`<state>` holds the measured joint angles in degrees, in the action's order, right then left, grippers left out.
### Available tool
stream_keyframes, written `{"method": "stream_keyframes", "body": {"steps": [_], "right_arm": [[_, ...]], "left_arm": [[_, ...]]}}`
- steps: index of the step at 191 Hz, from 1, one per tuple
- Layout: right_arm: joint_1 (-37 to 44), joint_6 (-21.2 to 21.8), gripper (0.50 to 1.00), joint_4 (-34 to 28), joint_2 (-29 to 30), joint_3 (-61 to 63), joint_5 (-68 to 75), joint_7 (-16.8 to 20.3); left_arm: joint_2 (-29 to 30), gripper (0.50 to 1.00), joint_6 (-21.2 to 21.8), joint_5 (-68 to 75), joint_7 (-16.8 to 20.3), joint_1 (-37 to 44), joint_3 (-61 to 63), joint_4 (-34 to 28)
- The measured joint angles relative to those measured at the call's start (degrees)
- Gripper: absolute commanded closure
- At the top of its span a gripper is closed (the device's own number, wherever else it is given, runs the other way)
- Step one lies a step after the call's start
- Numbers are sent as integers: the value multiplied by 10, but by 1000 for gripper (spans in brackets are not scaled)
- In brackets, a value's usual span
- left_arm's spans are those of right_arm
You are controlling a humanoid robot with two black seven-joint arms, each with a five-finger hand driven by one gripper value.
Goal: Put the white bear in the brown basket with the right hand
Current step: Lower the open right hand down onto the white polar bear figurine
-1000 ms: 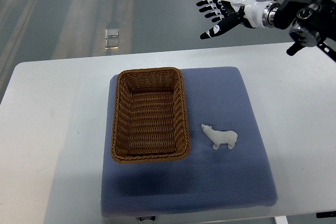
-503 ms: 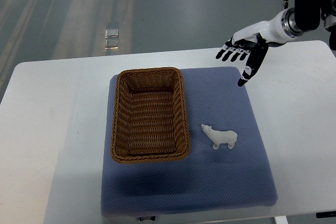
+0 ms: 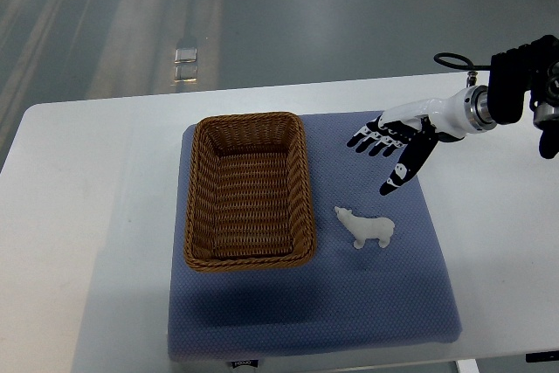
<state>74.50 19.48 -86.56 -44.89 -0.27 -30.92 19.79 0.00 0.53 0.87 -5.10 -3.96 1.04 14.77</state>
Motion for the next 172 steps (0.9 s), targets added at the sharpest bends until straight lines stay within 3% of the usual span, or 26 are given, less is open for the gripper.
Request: {"method": "stream_keyframes", "body": {"steps": [75,172], "right_arm": [[-131,-45,581,-3,15,61,-37,-12],[-202,-67,583,-3,33,88,-81,-22]], "left_arm": [[0,500,0,0,-1,0,0,-1],[0,500,1,0,-1,0,0,0]]}}
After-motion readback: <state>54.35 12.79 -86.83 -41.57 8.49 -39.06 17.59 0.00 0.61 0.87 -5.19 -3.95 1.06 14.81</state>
